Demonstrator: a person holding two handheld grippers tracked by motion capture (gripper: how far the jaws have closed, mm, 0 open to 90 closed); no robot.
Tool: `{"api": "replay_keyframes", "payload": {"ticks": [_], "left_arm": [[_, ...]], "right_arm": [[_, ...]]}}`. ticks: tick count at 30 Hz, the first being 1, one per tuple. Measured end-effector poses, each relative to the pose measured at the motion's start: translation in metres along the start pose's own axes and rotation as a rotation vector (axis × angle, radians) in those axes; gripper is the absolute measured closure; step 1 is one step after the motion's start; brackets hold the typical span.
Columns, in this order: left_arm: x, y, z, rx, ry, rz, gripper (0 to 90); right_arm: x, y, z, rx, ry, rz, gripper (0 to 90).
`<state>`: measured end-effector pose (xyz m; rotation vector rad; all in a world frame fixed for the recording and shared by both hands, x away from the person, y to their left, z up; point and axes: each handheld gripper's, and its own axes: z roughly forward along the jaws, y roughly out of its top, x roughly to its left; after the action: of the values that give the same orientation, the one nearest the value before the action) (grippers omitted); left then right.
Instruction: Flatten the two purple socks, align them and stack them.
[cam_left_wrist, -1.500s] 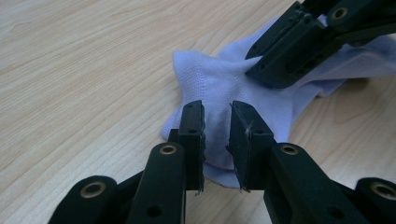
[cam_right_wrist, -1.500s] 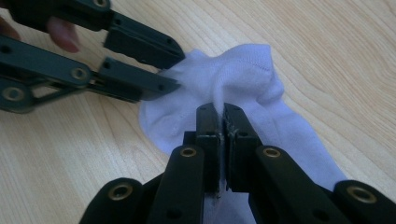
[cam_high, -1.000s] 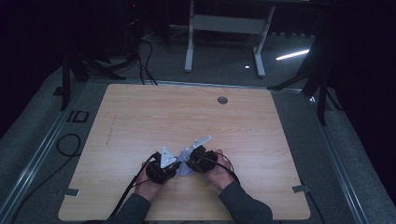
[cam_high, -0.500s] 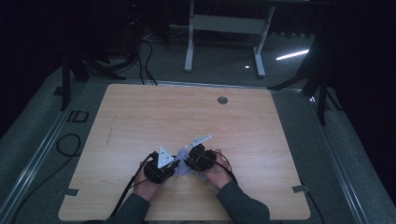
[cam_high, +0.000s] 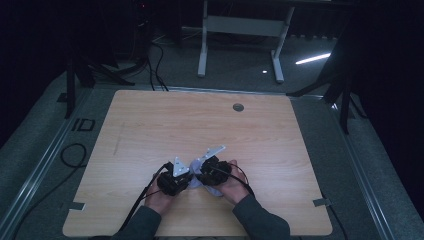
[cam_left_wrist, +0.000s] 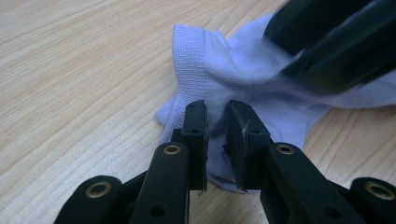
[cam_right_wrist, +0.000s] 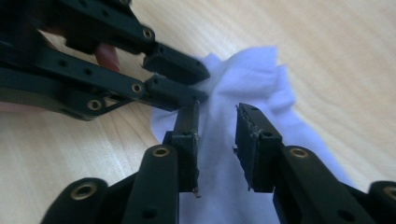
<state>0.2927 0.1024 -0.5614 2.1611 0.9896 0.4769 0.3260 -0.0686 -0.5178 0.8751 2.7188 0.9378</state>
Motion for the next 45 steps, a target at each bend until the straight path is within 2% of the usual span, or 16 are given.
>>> {"api": "replay_keyframes", "payload": {"ticks": [4,7,9,14,20,25,29,34,39,45], "left_arm": [[0.000,0.000,0.000,0.001,-0.002,-0.003,77.1],[0.000,0.000,0.000,0.001,-0.004,-0.005,77.1],[0.000,0.000,0.000,0.003,-0.003,-0.005,77.2],[0.000,0.000,0.000,0.003,-0.002,-0.001,77.2],[0.000,0.000,0.000,0.004,0.000,0.001,77.2],[0.000,0.000,0.000,0.004,0.000,0.002,77.2],[0.000,0.000,0.000,0.003,-0.001,0.005,77.2],[0.000,0.000,0.000,0.004,-0.004,0.004,77.3],[0.000,0.000,0.000,0.006,-0.003,0.007,77.4],[0.000,0.000,0.000,0.008,-0.005,0.010,77.6]], "right_arm": [[-0.006,0.001,-0.020,-0.033,-0.027,-0.010,68.1],[-0.012,-0.002,-0.030,-0.034,-0.068,-0.005,68.2],[-0.017,-0.006,-0.034,-0.028,-0.078,0.004,68.2],[-0.023,-0.021,-0.036,-0.012,-0.091,0.027,66.6],[-0.027,-0.042,-0.036,-0.002,-0.107,0.087,55.8],[-0.027,-0.051,-0.031,0.035,-0.108,0.093,50.9],[-0.028,-0.054,-0.024,0.072,-0.107,0.095,58.6],[-0.026,-0.053,-0.025,0.078,-0.119,0.068,80.6],[-0.026,-0.048,-0.037,0.044,-0.148,0.051,83.3],[-0.036,-0.043,-0.053,0.016,-0.180,0.056,83.9]]}}
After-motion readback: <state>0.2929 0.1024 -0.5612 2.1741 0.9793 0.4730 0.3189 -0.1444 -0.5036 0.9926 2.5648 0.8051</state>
